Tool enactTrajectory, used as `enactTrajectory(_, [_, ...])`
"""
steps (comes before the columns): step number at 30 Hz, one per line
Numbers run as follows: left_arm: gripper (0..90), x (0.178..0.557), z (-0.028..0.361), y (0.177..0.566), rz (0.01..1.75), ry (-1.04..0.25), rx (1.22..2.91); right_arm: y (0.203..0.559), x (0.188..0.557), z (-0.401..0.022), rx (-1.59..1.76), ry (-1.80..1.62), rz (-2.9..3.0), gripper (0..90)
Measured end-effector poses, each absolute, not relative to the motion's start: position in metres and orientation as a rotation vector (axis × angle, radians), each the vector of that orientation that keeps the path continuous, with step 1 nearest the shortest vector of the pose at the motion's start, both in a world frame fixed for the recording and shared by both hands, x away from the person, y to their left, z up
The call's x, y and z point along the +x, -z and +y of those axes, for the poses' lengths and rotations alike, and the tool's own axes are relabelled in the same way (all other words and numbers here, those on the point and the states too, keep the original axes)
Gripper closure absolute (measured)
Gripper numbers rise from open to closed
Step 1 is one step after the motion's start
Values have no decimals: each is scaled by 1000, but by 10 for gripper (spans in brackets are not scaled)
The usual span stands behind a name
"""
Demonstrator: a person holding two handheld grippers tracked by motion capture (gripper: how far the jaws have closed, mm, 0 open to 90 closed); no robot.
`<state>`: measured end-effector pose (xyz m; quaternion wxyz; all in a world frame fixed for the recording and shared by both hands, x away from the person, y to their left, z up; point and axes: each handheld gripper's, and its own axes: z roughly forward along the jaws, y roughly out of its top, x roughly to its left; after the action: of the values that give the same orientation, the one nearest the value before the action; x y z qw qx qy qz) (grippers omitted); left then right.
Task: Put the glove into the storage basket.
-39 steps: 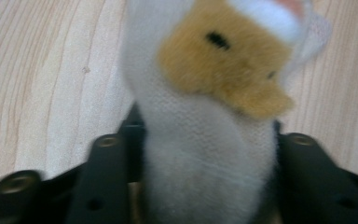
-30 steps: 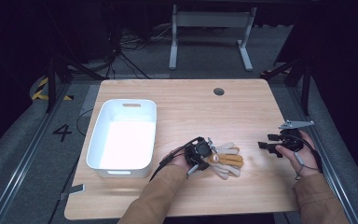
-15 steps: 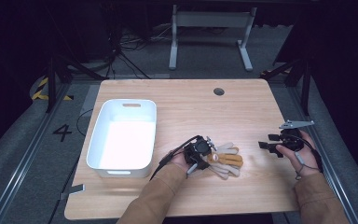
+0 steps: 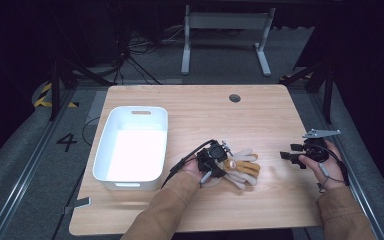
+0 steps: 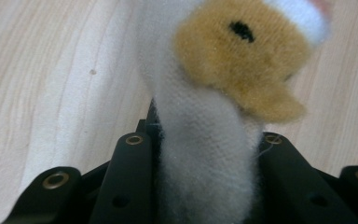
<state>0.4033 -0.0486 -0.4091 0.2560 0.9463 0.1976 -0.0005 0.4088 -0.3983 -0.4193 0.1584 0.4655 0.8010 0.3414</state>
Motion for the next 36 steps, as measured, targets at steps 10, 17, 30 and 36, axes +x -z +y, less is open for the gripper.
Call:
enactTrajectory(10, [701, 402, -47, 382, 545, -16, 2564, 419, 409, -401, 1349, -973, 2286, 375])
enactTrajectory(17, [701, 399, -49, 354, 524, -51, 2552, 417, 409, -401, 1351, -968, 2286, 385])
enactTrajectory(30, [700, 408, -53, 336, 563, -35, 2564, 417, 409, -402, 1347, -973, 2287, 386])
enactTrajectory(36, [699, 415, -49, 335, 657, -29, 2577, 418, 412, -401, 1351, -953, 2299, 386])
